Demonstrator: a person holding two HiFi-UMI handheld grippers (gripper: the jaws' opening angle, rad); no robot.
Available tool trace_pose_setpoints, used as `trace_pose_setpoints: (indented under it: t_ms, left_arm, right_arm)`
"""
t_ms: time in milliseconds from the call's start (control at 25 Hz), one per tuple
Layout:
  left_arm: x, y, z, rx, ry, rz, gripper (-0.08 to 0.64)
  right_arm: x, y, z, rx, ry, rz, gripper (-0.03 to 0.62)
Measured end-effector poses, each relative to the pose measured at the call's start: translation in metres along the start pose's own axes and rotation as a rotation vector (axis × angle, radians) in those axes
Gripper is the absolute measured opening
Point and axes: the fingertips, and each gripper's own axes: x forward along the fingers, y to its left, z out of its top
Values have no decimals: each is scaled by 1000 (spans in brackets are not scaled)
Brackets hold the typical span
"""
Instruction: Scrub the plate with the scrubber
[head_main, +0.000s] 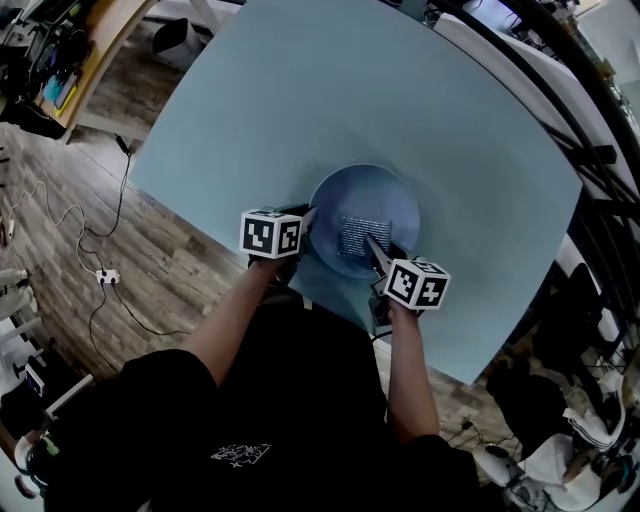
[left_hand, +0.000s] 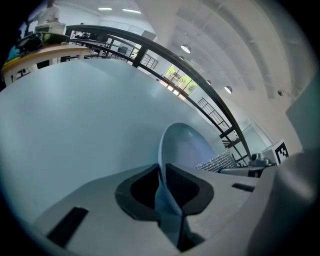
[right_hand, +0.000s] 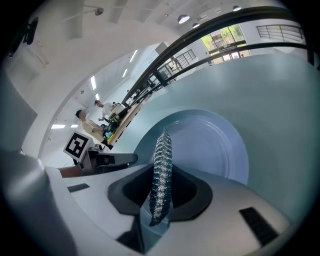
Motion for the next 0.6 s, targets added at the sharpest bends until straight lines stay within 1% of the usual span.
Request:
trace_pose_setpoints:
  t_ms: [280, 600]
  left_arm:
    - [0, -1, 1, 2, 0, 3, 49]
    - [0, -1, 3, 3, -2, 9, 44]
  right_arm:
    - [32, 22, 17, -55, -3, 19, 87]
    - [45, 13, 47, -55, -58, -18, 89]
